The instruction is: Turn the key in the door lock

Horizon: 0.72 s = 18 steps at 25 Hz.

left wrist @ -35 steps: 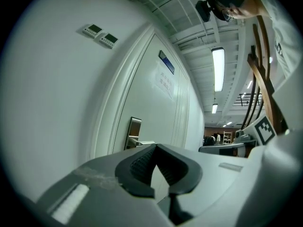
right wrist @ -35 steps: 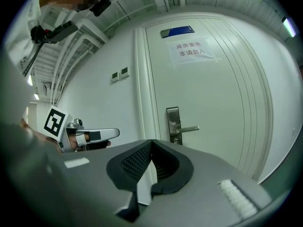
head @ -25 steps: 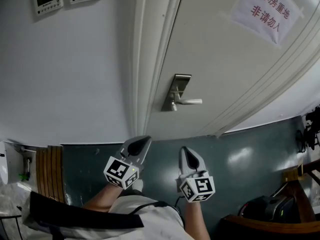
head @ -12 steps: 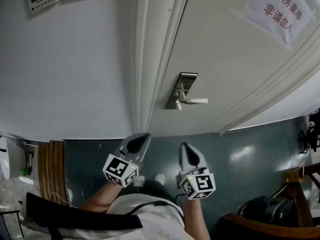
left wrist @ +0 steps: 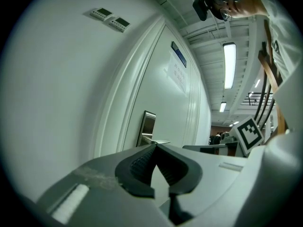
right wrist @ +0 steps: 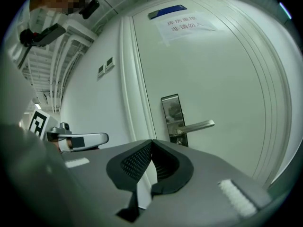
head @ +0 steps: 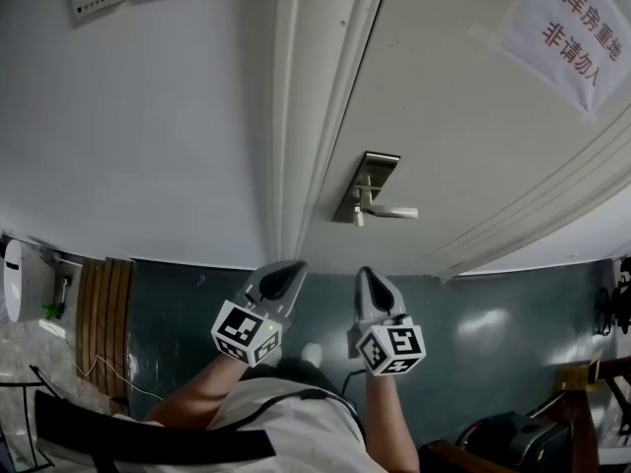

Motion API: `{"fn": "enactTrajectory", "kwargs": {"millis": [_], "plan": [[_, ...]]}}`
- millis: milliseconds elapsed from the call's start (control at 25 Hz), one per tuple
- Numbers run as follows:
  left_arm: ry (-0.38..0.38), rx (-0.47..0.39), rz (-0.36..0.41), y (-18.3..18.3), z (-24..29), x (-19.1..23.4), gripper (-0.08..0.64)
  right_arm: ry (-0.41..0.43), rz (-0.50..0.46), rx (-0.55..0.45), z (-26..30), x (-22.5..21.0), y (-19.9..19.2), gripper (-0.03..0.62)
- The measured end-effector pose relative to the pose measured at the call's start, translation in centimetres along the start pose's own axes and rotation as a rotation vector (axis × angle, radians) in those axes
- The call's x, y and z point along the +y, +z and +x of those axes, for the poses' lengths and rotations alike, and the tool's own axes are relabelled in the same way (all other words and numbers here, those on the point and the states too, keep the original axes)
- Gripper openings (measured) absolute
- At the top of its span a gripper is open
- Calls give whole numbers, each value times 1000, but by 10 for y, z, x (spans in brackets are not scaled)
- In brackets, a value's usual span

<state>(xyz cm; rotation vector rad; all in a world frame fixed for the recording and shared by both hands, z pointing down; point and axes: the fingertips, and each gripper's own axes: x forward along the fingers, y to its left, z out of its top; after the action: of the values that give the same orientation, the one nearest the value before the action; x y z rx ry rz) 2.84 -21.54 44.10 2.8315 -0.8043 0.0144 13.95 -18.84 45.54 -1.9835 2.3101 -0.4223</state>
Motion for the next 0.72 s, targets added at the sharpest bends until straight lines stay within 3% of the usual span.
{"fn": "enactTrajectory", "kwargs": {"millis": [480, 720], "plan": [[14, 19, -6, -13, 37, -16, 6, 8, 59, 31, 49, -49, -22, 11], [28, 27, -8, -19, 51, -15, 6, 25, 86, 68, 73, -65, -39, 53]]}}
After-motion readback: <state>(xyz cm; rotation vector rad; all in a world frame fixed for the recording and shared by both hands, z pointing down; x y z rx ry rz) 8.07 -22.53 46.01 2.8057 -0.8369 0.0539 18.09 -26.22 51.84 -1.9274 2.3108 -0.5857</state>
